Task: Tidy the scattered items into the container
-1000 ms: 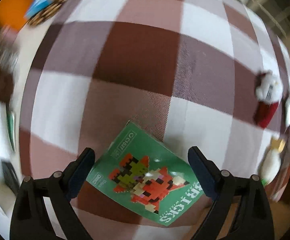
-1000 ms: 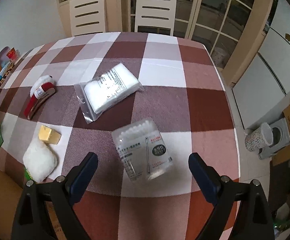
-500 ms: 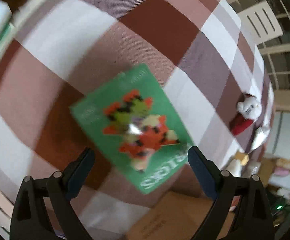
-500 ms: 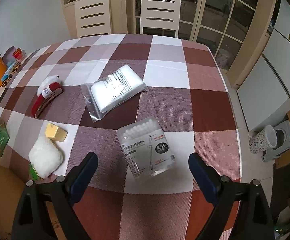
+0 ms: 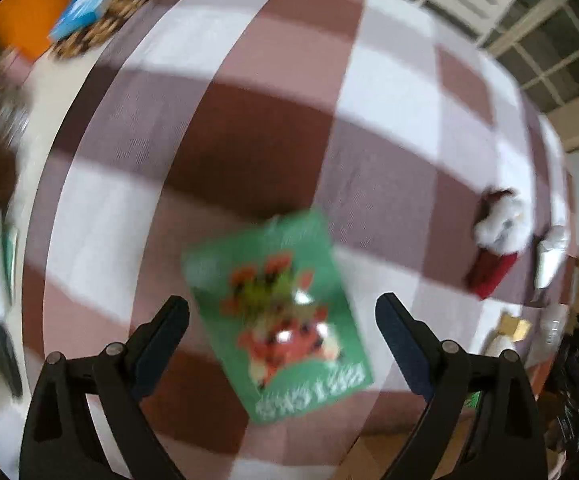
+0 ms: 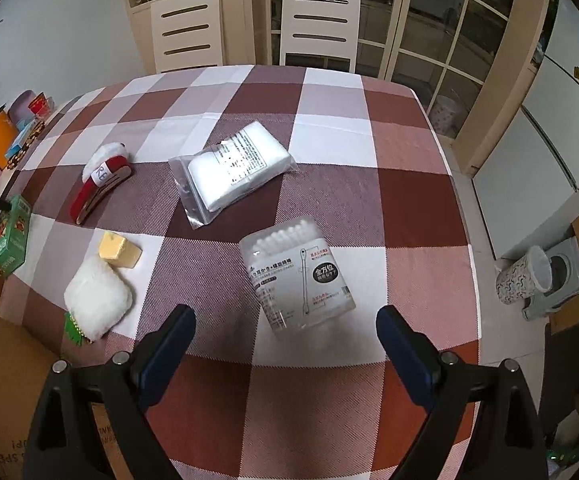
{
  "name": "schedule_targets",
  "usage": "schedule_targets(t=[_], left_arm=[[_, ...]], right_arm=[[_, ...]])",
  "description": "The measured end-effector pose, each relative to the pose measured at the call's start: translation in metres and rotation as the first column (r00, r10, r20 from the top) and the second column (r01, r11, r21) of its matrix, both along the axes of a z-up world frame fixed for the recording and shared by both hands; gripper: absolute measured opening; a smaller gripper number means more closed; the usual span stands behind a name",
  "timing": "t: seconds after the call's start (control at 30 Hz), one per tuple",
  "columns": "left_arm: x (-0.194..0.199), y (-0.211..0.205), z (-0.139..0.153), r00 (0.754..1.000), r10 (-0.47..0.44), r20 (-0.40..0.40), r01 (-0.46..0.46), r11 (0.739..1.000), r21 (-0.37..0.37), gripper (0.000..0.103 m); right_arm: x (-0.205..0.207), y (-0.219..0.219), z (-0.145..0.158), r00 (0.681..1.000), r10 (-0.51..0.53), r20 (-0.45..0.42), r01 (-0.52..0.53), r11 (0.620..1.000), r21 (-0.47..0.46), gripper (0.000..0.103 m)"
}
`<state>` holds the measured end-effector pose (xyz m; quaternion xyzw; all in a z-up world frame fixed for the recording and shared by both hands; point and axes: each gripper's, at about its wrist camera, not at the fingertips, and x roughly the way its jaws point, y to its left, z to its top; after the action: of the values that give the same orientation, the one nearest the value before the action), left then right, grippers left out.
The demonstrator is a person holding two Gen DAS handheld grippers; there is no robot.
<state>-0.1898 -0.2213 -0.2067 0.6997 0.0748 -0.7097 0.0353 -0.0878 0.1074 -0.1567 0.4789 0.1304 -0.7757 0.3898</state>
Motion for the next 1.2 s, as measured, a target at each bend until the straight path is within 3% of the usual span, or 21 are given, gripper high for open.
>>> schedule_targets(t=[0.1,0.2,0.3,0.4,0.5,0.67,0.7,0.77,0.8,0.83,1.0,1.03,1.07,1.13,1.2], left_arm=[[0.006,-0.001,-0.01,0.995,0.1,0.029,-0.1,0.995,0.028,0.103],[0.005,0.006,-0.01,0.99,0.135,0.029,-0.135,0.991,0.017,0.103],[0.005,0.023,-0.012,0.996,0.082,0.036,-0.082,0.997,-0.001,0.103],[0.006,0.04,-0.028,0.993,0.034,0.114,-0.035,0.999,0.012,0.103],[0.007,0.057,-0.048,0.984,-0.026,0.175,0.031,0.999,-0.024,0.103],[0.006,0.07,-0.038,0.99,-0.12,0.079,0.124,0.991,-0.048,0.099],[0.005,0.071,-0.036,0.987,-0.147,0.064,0.151,0.987,-0.053,0.093],[0.004,0.073,-0.025,0.972,-0.234,0.027,0.235,0.97,-0.062,0.072],[0.002,0.073,-0.021,0.963,-0.269,0.015,0.269,0.961,-0.068,0.054],[0.0,0.071,-0.017,0.953,-0.302,0.011,0.302,0.95,-0.076,0.045],[-0.015,0.059,-0.009,0.912,-0.41,0.013,0.408,0.901,-0.146,0.047],[-0.018,0.058,-0.007,0.906,-0.423,0.009,0.418,0.893,-0.169,0.051],[-0.021,0.059,-0.004,0.9,-0.437,0.002,0.429,0.883,-0.188,0.055],[-0.028,0.062,0.003,0.892,-0.452,-0.014,0.44,0.874,-0.204,0.078],[-0.035,0.067,0.011,0.885,-0.463,-0.041,0.447,0.872,-0.198,0.079]], right_arm=[[-0.002,-0.002,0.002,1.0,0.005,-0.007,-0.005,1.0,-0.001,0.094],[-0.005,-0.006,0.003,0.999,0.017,-0.028,-0.016,1.0,0.011,0.094],[-0.013,-0.019,-0.003,0.997,0.051,-0.059,-0.048,0.997,0.055,0.094],[-0.025,-0.038,-0.021,0.994,0.093,-0.055,-0.085,0.989,0.125,0.094],[-0.037,-0.049,-0.038,0.993,0.117,-0.03,-0.11,0.981,0.158,0.094],[-0.046,-0.062,-0.064,0.978,0.188,0.087,-0.203,0.955,0.214,0.093],[-0.044,-0.061,-0.069,0.973,0.204,0.107,-0.224,0.947,0.229,0.093],[-0.043,-0.054,-0.068,0.973,0.195,0.127,-0.216,0.959,0.185,0.079],[-0.043,-0.049,-0.067,0.974,0.181,0.139,-0.203,0.965,0.165,0.072],[-0.041,-0.046,-0.065,0.976,0.171,0.137,-0.192,0.968,0.163,0.067],[-0.025,-0.039,-0.064,0.975,0.18,0.13,-0.199,0.967,0.158,0.068],[-0.025,-0.039,-0.065,0.975,0.178,0.136,-0.199,0.968,0.156,0.072],[-0.026,-0.04,-0.067,0.973,0.179,0.147,-0.203,0.966,0.163,0.085],[-0.03,-0.04,-0.07,0.973,0.162,0.166,-0.191,0.966,0.176,0.092],[-0.034,-0.039,-0.073,0.974,0.139,0.178,-0.172,0.968,0.184,0.097]])
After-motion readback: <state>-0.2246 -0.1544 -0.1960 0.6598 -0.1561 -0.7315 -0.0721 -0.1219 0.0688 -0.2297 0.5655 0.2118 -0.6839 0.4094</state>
